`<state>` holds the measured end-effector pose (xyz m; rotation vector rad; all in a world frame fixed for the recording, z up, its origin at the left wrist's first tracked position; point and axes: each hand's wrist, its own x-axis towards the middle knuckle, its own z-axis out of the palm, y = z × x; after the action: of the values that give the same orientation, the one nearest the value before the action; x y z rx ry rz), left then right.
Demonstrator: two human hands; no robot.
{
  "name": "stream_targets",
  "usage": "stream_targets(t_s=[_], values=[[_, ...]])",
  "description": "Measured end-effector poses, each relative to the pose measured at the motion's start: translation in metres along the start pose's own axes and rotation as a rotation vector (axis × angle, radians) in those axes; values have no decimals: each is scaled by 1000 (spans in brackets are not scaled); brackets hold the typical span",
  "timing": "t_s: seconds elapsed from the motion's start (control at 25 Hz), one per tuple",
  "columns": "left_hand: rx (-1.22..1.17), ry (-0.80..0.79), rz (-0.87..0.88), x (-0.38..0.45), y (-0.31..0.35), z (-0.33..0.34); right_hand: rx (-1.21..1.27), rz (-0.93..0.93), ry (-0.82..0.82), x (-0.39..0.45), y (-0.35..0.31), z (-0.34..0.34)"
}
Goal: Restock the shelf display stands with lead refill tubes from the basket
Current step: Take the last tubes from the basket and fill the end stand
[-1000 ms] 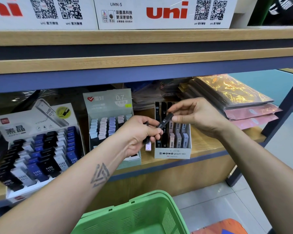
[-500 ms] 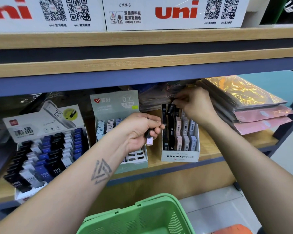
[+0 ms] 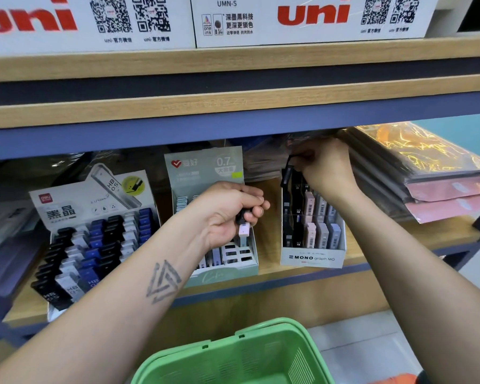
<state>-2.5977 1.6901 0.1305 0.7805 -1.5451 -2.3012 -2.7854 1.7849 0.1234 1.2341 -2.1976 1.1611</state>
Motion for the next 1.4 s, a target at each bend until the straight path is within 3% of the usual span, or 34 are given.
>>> stream_targets(t_s=[0.2,0.56,0.84,0.92,1.0,1.08,1.2,1.28,1.4], values=[[16,7,-10,-2,2,0,2,6,60,3,2,-2],[-90,-46,-84,-8,3,2,-242,38,-105,-8,0,19],[-92,-62,-77,-7,1,5,-222,84,-146,-6,-4,17],[-101,-86,-47,-6,-1,6,-61,137,-114,-4,-12,5],[-111,-115,-28,-4,-6,7,298,265,-160,-7,-21,-11],[-76,-161,-12,-4,-10,9,500,367,-385,-15,-30,-26],[-11,-246,-4,-6,-15,16,479,356,-732,-27,-33,-40],[-9,-269,-5,-8,-17,21,517,372,-749,-32,-29,-44],[-54,-266,-15,-10,-18,29,752,537,-598,-31,-15,-52]])
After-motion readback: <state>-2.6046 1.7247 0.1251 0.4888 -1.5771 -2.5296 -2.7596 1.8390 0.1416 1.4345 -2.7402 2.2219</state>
